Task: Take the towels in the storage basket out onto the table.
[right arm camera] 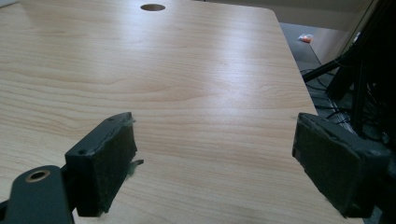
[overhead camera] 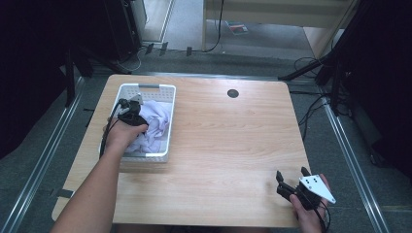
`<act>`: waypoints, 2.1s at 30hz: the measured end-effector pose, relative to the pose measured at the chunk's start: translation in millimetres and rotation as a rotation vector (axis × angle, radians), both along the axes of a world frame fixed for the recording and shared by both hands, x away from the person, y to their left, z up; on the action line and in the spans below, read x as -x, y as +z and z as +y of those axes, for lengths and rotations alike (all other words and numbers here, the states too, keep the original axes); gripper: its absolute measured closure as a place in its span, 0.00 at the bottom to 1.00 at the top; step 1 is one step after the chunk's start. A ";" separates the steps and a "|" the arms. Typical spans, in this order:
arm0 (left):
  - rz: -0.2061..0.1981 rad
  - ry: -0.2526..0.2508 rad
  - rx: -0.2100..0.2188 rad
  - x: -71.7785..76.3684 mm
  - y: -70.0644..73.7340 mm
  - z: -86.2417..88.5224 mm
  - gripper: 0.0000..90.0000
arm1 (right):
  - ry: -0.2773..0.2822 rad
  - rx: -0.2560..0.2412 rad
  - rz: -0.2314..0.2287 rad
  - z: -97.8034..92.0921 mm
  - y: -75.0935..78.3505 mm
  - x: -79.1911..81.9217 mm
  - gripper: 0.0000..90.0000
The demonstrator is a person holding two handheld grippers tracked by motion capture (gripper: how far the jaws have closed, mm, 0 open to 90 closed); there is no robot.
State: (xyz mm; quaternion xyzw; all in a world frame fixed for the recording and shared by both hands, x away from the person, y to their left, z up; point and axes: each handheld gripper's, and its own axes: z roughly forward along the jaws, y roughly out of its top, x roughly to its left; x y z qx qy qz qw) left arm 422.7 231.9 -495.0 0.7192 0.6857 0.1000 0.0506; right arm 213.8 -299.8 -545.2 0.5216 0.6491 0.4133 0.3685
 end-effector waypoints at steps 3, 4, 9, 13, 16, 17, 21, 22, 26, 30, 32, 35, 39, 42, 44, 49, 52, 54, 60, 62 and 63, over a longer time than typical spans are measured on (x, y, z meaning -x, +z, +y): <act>-0.027 -0.014 0.017 3.2 0.2 4.2 0.62 | -0.001 0.004 0.001 0.5 -0.2 -0.4 0.15; -0.036 -0.010 0.034 4.3 0.4 6.7 0.62 | -0.001 0.004 0.001 0.5 -0.2 -0.4 0.15; -0.048 0.006 0.079 5.9 3.7 13.1 0.67 | -0.018 -0.007 0.004 -1.2 -0.2 -1.0 0.15; -0.050 0.029 0.167 5.7 10.4 26.8 0.67 | -0.022 -0.004 0.005 -0.8 -0.1 -0.7 0.15; -0.038 0.046 0.219 4.6 21.7 34.6 0.68 | -0.021 0.006 0.004 0.1 -0.4 -0.7 0.15; -0.043 0.047 0.214 4.3 27.0 35.2 0.68 | -0.021 0.006 0.004 0.1 -0.4 -0.7 0.15; -0.070 0.045 0.221 4.0 56.5 35.1 0.67 | -0.029 0.005 0.004 -0.1 -0.4 -0.6 0.15; -0.074 0.043 0.221 3.9 62.1 34.1 0.67 | -0.032 0.003 0.005 -0.2 -0.5 -0.7 0.15; -0.104 0.043 0.224 4.6 90.5 29.7 0.67 | -0.034 0.003 0.004 -1.0 -0.5 -0.7 0.15; -0.112 0.042 0.222 6.5 110.6 27.4 0.67 | -0.043 -0.018 0.007 -3.2 -0.1 -0.6 0.15; -0.119 0.046 0.225 7.3 117.4 26.9 0.67 | -0.040 -0.018 0.007 -3.2 -0.1 -0.4 0.15; -0.130 0.051 0.221 7.6 128.8 28.8 0.67 | -0.040 -0.013 0.006 -2.5 -0.3 -0.4 0.15; -0.152 0.054 0.215 8.0 147.0 30.1 0.67 | -0.039 -0.014 0.006 -2.4 -0.4 -0.6 0.15; -0.163 0.051 0.210 8.7 159.0 29.6 0.67 | -0.034 -0.016 0.006 -2.5 -0.3 -0.5 0.15; -0.165 0.048 0.210 9.1 163.6 28.3 0.67 | -0.033 -0.019 0.005 -2.6 -0.3 -0.4 0.15; -0.166 0.043 0.215 9.3 167.2 23.6 0.67 | -0.037 -0.023 0.005 -2.8 -0.4 0.2 0.15; -0.163 0.038 0.212 8.4 166.6 19.0 0.67 | -0.041 -0.024 0.005 -3.1 -0.4 0.4 0.15; -0.161 0.032 0.213 7.3 166.8 15.1 0.67 | -0.042 -0.024 0.005 -3.2 -0.5 0.4 0.15; -0.158 0.000 0.201 4.2 169.6 -1.2 0.66 | -0.039 -0.024 0.006 -3.1 -0.6 0.1 0.15; -0.160 -0.015 0.207 2.9 171.3 -8.6 0.66 | -0.040 -0.024 0.005 -3.4 -0.7 0.0 0.15; -0.163 -0.021 0.208 2.3 172.3 -13.0 0.66 | -0.040 -0.023 0.004 -3.7 -0.6 -0.1 0.15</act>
